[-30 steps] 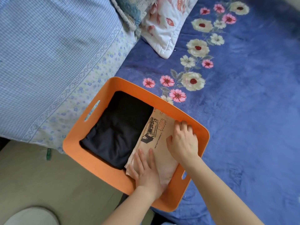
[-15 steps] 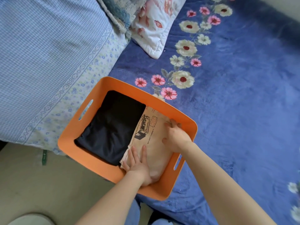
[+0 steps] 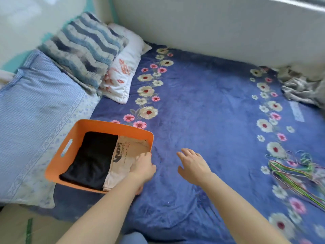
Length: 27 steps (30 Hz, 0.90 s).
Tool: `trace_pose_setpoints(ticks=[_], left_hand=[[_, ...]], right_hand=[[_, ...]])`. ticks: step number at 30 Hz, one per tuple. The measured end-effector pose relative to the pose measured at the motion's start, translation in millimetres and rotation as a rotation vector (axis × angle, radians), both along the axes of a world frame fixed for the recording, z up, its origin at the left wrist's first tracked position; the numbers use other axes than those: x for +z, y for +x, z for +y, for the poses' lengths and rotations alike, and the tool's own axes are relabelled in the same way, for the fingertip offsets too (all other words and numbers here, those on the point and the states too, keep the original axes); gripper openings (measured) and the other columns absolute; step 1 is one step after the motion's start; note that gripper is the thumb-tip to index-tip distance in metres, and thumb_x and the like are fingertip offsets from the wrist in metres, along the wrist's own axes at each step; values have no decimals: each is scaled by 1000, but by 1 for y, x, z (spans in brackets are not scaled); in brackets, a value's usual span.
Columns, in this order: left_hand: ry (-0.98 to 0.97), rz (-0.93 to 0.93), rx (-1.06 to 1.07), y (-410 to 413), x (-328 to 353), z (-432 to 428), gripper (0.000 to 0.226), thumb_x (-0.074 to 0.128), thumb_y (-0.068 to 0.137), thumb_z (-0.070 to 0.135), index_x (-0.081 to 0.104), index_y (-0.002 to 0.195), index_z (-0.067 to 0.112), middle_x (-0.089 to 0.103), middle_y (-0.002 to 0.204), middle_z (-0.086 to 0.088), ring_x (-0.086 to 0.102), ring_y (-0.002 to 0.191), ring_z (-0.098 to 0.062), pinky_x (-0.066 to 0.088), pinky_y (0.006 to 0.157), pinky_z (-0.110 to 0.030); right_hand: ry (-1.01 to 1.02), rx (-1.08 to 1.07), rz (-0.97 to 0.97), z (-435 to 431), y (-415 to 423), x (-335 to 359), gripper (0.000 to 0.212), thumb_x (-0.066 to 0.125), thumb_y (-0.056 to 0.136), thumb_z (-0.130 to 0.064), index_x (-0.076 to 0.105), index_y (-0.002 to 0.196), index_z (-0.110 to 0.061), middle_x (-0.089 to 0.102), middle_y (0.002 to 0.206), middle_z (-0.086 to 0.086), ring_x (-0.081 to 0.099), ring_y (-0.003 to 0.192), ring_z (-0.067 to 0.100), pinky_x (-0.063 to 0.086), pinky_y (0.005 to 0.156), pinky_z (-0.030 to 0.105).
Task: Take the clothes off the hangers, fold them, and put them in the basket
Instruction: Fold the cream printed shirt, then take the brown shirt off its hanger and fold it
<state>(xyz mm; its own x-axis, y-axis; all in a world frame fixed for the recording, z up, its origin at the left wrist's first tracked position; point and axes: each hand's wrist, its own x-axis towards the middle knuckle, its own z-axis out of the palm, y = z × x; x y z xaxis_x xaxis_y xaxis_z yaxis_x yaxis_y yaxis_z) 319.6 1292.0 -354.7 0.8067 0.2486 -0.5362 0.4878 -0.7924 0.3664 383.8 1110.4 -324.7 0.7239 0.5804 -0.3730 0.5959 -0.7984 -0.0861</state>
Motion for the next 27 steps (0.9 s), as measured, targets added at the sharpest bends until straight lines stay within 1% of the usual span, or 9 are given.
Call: trace_pose_setpoints(ticks=[2,5,8,10,13,18,21,24,27], left_hand=[[13,-47,-94,9,14,-51,44,49,90,17,45,133,8,46,139,-14,42,130,-31,36,106,-37],[21,-89,-258,18,37,-142,46,50,91,21,44,135,8,43,139,-13,38,131,-32,37,107,-39],[15,-192,-433,23,64,-241,47,51,92,24,45,135,7,42,139,-13,36,133,-31,39,105,-42],[9,-257,-547,22,83,-307,46,52,91,24,45,134,8,40,138,-13,34,134,-31,40,103,-41],[13,-337,-723,19,115,-397,46,53,92,24,44,136,9,35,144,-13,28,138,-29,38,103,-43],[77,-443,-966,28,152,-514,45,54,91,24,45,133,9,36,140,-14,28,137,-32,37,103,-46],[105,-500,-1042,48,165,-575,47,53,90,24,45,135,12,34,144,-13,26,139,-31,34,108,-45],[106,-549,-1058,75,179,-629,48,54,92,26,43,137,13,26,152,-13,19,143,-31,30,110,-47],[83,-595,-1088,111,192,-701,48,53,94,27,40,139,13,15,158,-14,11,147,-29,26,112,-47]], right_hand=[[4,-97,-15,-53,-12,16,49,46,96,-32,40,141,-14,35,149,5,28,141,23,32,107,37],[-5,-232,-49,-143,-36,43,54,48,95,-35,37,144,-16,34,151,4,29,140,23,33,107,39],[-43,-375,-93,-238,-65,71,56,49,96,-39,34,146,-17,34,150,5,30,139,25,34,106,41],[-73,-477,-112,-301,-85,87,56,48,96,-41,35,145,-17,35,149,6,33,136,27,35,104,42],[-92,-630,-133,-389,-109,107,55,49,94,-42,38,141,-16,40,143,7,36,133,28,37,104,43],[-143,-836,-170,-502,-133,141,57,46,97,-42,33,145,-14,35,147,7,33,135,28,34,105,45],[-152,-913,-237,-562,-131,160,57,45,96,-39,31,147,-15,28,151,7,30,136,28,32,107,44],[-163,-966,-286,-615,-115,176,58,47,94,-40,33,145,-16,27,151,9,29,136,29,33,106,44],[-168,-1002,-343,-682,-84,197,57,48,93,-39,35,143,-16,25,152,8,26,138,28,31,107,44]])
